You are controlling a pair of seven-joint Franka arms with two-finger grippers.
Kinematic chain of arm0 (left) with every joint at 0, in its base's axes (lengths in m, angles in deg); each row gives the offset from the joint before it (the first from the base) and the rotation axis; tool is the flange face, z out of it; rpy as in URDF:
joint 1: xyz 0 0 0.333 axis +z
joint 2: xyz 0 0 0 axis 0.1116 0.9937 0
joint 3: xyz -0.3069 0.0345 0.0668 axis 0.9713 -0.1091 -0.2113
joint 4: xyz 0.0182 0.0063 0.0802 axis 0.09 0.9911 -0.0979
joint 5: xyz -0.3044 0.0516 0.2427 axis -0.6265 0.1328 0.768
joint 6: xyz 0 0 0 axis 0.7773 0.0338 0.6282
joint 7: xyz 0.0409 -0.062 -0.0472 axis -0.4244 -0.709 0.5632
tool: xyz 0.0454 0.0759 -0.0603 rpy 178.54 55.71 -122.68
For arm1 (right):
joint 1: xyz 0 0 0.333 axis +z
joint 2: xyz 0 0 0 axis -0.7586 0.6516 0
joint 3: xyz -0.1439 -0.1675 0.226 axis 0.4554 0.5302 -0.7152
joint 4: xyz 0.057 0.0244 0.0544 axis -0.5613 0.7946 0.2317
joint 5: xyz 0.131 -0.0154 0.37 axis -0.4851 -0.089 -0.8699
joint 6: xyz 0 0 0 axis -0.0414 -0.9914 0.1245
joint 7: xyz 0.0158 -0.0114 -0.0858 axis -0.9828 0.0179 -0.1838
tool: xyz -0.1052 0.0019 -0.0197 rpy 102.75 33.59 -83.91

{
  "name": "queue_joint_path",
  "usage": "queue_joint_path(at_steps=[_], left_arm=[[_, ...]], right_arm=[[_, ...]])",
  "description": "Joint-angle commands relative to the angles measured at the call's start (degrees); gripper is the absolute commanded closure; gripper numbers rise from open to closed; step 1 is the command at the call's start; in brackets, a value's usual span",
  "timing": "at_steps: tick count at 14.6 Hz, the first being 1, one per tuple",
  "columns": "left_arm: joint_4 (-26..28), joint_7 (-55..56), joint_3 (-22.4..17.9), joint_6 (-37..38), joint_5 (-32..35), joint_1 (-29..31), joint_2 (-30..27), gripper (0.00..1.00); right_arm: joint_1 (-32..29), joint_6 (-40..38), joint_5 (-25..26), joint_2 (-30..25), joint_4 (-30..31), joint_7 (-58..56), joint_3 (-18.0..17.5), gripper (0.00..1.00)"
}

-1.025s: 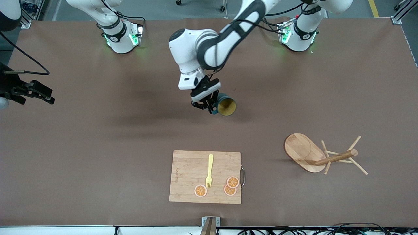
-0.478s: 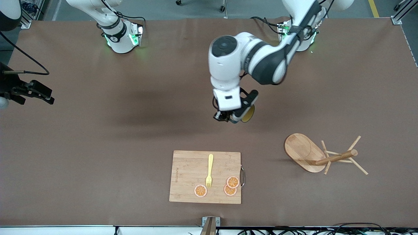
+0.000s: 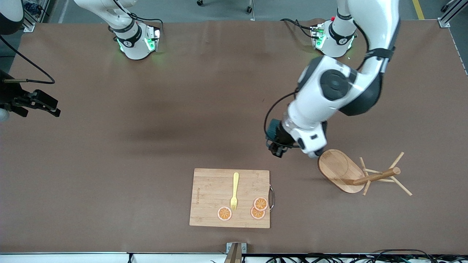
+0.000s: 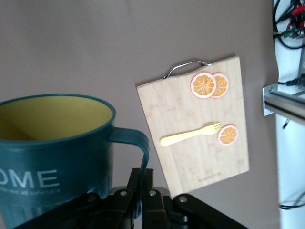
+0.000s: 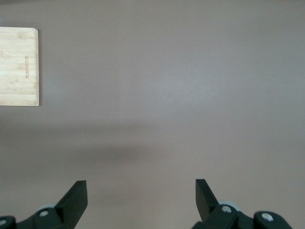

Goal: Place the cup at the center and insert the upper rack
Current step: 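Lift the mug by its handle and carry it to the wooden stand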

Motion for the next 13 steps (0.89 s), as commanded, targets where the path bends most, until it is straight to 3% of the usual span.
queue_joint_path(at_steps=[1,8,13], left_arm=[[2.5,-4.0,0.5,-0.4,-6.8,4.6,-2.4,1.0],[3.7,-14.9,0.5,-0.3,-15.8,15.9,-1.9,1.0],[3.4,-20.2,0.5,-0.3,-18.6,20.3,-0.7,1.0]], right_arm=[[-0.1,-0.1,1.0,0.1,-0.6,-0.3,0.0,0.0],[-0.1,-0.1,1.0,0.1,-0.6,-0.3,0.0,0.0],[-0.1,-0.1,1.0,0.1,-0.6,-0.3,0.0,0.0]])
